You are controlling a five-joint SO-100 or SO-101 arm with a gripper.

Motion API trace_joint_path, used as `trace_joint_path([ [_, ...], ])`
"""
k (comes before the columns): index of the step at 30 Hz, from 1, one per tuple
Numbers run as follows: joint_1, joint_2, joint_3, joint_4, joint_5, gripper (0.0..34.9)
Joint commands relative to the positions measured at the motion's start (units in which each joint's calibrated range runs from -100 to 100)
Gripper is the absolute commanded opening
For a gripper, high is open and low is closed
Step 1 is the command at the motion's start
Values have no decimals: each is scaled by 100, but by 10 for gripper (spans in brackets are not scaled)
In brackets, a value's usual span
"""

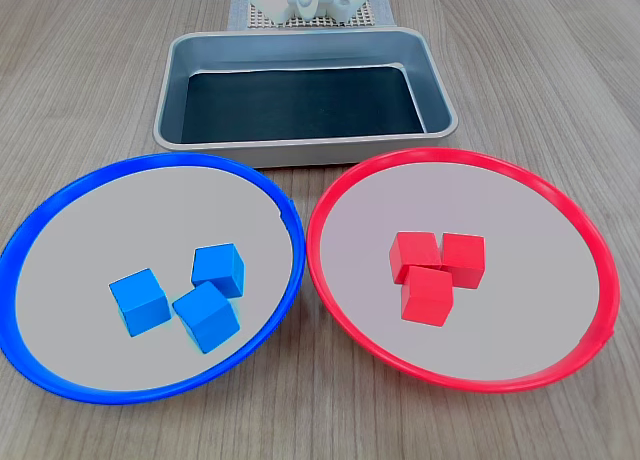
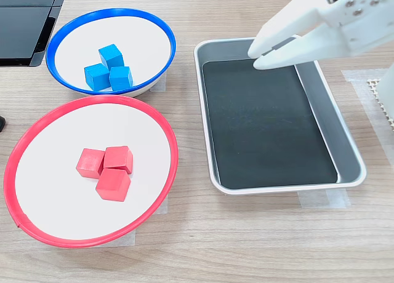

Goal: Relocate any misplaced blocks to their matching dishes.

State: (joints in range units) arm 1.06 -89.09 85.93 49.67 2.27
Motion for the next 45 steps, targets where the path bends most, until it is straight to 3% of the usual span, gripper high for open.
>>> trace_joint_path([
  [1, -45, -443, 132, 229, -117, 3],
  [13, -45, -989, 605, 707, -254, 3],
  [45, 49, -989, 1133, 650, -239, 3],
])
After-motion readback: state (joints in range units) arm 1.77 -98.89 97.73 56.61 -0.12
